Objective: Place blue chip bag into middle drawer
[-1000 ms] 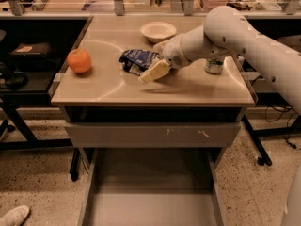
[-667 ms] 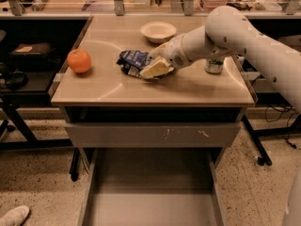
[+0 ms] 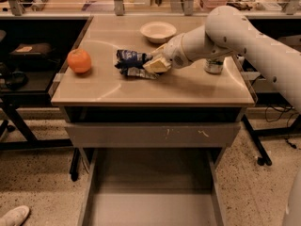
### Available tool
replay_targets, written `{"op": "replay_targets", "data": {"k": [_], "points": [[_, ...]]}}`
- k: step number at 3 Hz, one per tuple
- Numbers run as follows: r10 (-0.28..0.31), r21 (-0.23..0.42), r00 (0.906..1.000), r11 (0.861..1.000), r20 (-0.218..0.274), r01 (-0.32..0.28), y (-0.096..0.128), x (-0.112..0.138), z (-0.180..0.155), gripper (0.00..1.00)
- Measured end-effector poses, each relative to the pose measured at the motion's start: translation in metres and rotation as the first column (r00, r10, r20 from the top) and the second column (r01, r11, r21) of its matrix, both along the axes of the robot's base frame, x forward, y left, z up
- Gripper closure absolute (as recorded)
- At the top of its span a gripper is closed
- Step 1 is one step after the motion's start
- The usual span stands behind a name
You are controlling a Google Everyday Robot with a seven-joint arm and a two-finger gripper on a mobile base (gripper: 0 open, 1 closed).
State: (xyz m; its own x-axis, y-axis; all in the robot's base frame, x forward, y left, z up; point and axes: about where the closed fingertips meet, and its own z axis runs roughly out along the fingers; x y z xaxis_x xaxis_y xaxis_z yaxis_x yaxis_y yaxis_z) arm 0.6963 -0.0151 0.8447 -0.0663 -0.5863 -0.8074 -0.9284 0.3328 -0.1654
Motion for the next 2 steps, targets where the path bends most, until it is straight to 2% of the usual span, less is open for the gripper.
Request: {"op": "replay_targets", "data": {"k": [1,2], "points": [[0.000,0.000,1.0000,1.000,0.000,0.000,0.0001,0.0000,0.0000,1.00],[0.000,0.000,1.0000,1.000,0.000,0.000,0.0001,0.0000,0.0000,1.00]]}}
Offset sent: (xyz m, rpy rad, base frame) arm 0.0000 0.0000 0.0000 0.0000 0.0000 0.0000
